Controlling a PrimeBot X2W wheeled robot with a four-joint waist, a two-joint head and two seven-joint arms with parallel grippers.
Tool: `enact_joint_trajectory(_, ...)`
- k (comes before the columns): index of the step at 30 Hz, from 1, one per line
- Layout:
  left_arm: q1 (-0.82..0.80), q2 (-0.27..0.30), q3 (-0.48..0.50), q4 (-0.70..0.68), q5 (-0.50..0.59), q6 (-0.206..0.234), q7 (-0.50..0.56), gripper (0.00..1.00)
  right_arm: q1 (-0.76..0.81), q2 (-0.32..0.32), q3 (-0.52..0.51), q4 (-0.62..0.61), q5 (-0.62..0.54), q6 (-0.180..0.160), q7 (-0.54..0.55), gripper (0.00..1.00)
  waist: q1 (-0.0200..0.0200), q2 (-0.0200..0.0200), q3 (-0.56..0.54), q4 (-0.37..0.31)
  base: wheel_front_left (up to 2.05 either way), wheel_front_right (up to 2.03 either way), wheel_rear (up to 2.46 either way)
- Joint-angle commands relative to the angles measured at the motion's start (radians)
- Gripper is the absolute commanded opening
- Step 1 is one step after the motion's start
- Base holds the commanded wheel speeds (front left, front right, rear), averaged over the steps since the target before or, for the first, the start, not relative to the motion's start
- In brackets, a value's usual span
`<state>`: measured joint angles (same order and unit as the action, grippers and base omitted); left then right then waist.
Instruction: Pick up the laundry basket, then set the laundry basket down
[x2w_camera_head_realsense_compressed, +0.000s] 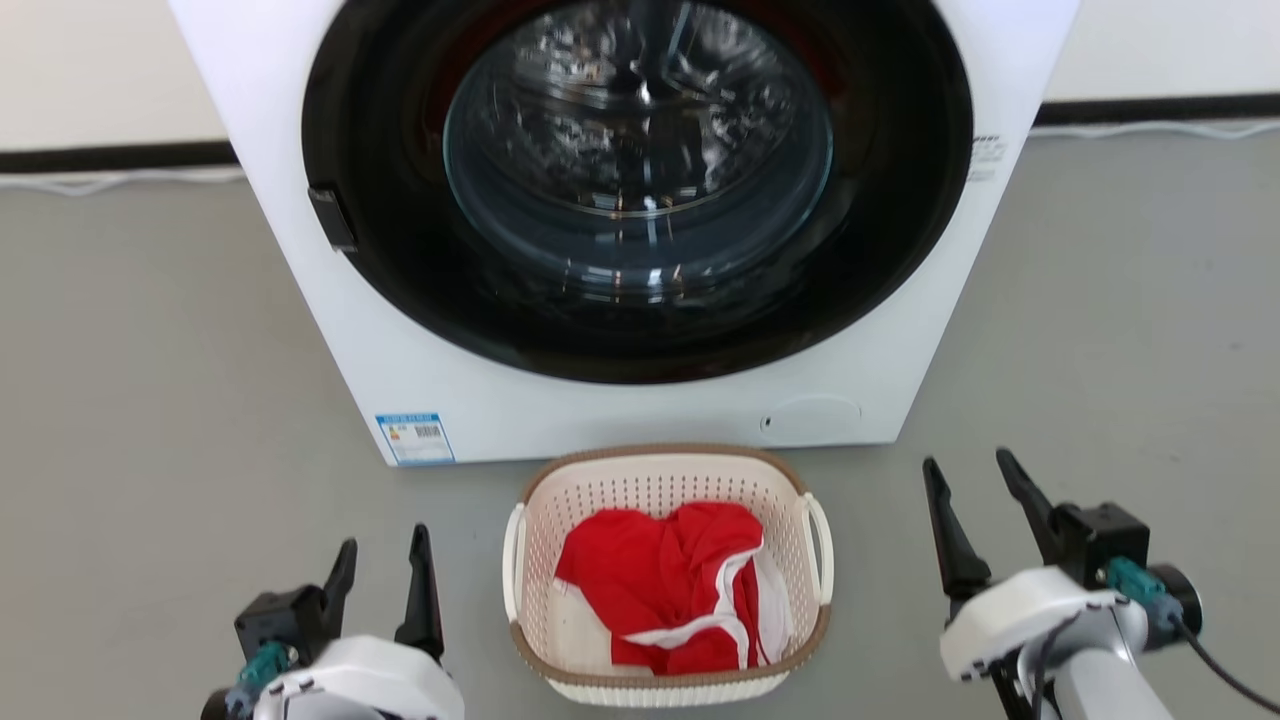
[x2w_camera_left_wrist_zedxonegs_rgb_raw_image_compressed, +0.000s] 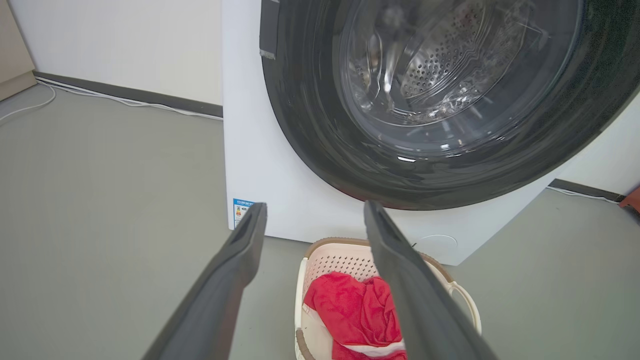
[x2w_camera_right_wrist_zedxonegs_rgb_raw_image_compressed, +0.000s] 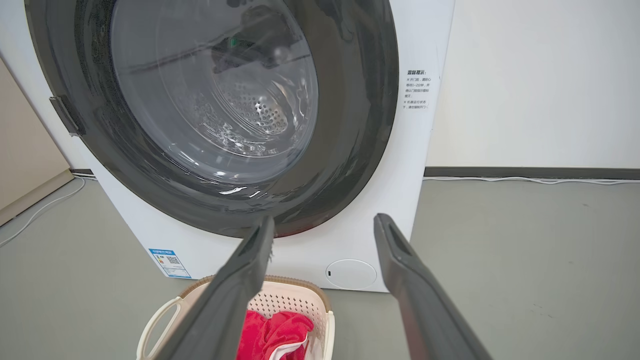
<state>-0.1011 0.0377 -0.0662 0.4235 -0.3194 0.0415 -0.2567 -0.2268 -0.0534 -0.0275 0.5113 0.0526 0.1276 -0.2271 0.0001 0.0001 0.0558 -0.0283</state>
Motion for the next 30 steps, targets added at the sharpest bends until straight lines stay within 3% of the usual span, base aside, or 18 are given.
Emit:
enact_joint_trajectory(1, -0.007, 0.013, 0.025, -0.031, -0.01, 0.01, -0.005, 1.0, 0.005, 0.003, 0.021, -0.038, 0.0, 0.003, 0.006, 1.0, -0.0001, -0.0001, -0.022, -0.002, 0.0, 0.0, 0.0)
enact_joint_trajectory(10, 0.038, 0.02, 0.038, -0.048, -0.027, 0.019, -0.005, 1.0, 0.106, 0.003, 0.015, -0.148, 0.016, 0.003, 0.072, 1.0, -0.0001, -0.0001, -0.07, -0.004, 0.0, 0.0, 0.0)
enact_joint_trajectory(24, 0.073, 0.016, 0.033, -0.067, -0.067, 0.047, -0.003, 1.0, 0.147, 0.003, 0.023, -0.21, 0.01, 0.003, 0.115, 1.0, -0.0001, -0.0001, -0.103, -0.002, 0.0, 0.0, 0.0)
enact_joint_trajectory(25, 0.092, 0.009, 0.006, -0.039, -0.065, 0.042, 0.001, 0.0, 0.164, 0.004, -0.002, -0.18, 0.011, 0.0, 0.114, 0.0, -0.0001, -0.0001, -0.103, -0.002, 0.0, 0.0, 0.0)
enact_joint_trajectory(30, 0.114, -0.001, 0.009, 0.011, -0.083, 0.039, 0.009, 0.0, 0.188, 0.007, -0.007, -0.13, 0.031, 0.0, 0.121, 0.0, -0.0001, -0.0001, -0.104, -0.002, 0.0, 0.0, 0.0)
